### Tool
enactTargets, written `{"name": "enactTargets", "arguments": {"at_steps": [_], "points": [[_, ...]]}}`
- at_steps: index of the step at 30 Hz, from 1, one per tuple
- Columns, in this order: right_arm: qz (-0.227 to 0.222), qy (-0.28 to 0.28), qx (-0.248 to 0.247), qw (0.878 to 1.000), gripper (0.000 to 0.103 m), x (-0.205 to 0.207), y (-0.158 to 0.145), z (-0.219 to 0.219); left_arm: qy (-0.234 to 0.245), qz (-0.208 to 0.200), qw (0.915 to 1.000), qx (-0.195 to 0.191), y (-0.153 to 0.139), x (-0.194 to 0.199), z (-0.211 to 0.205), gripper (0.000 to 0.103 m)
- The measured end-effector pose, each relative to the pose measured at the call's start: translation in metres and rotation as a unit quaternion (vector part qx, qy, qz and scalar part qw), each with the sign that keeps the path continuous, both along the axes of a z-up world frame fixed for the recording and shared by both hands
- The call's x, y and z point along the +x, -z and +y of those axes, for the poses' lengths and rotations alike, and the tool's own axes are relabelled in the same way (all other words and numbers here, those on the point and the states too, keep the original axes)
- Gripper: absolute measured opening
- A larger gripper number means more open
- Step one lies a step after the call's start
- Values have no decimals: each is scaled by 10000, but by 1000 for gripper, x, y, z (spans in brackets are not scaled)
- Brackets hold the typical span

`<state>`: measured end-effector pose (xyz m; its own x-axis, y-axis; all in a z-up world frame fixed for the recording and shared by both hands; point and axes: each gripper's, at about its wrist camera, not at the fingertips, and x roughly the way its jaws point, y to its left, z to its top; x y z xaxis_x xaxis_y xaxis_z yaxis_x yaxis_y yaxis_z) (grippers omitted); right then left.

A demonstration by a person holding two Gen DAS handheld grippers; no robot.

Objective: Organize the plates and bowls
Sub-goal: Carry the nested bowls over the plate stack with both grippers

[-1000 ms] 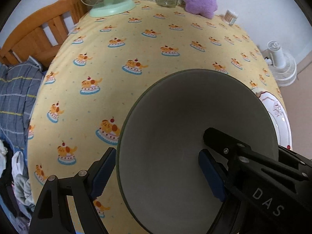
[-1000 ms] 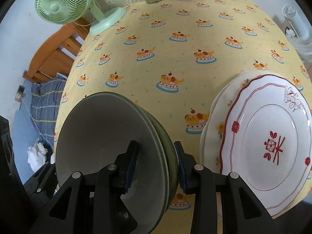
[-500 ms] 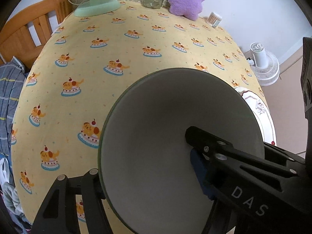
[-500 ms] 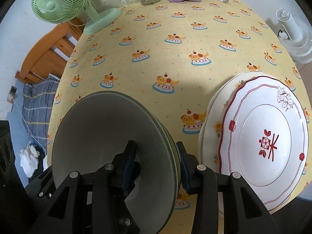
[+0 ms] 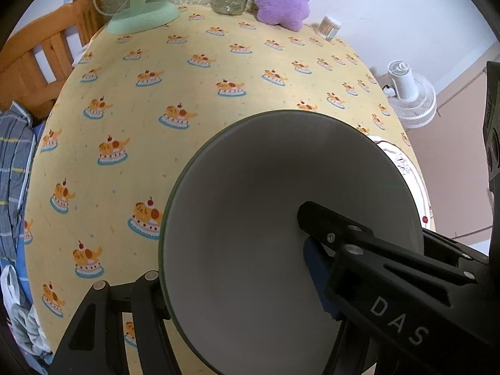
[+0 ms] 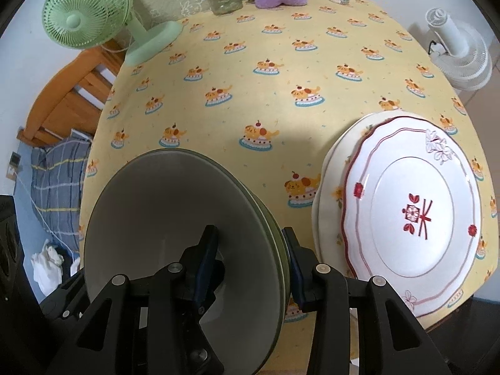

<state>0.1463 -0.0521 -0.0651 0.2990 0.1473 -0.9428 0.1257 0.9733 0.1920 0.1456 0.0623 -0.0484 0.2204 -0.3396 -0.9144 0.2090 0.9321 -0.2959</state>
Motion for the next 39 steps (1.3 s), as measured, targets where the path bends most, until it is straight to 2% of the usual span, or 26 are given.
{"name": "enactTargets", "arguments": {"at_steps": [12,17,27,39], "points": [[-261,228,111,9993,44,-11,-36,-14,167,-328,9993,118,-34,-6,-13,68],[-344,93,263,9990,44,-13,-41,-26,-34,-412,9989,212,-39,-10,-25,68],[-453,-548,407,9966,44,-12,-56,-65,-666,-515,9959,317,-57,-21,-69,68],[-509,-867,340,9944,44,-10,-65,-124,-920,-566,9937,289,-59,-25,-125,68]]}}
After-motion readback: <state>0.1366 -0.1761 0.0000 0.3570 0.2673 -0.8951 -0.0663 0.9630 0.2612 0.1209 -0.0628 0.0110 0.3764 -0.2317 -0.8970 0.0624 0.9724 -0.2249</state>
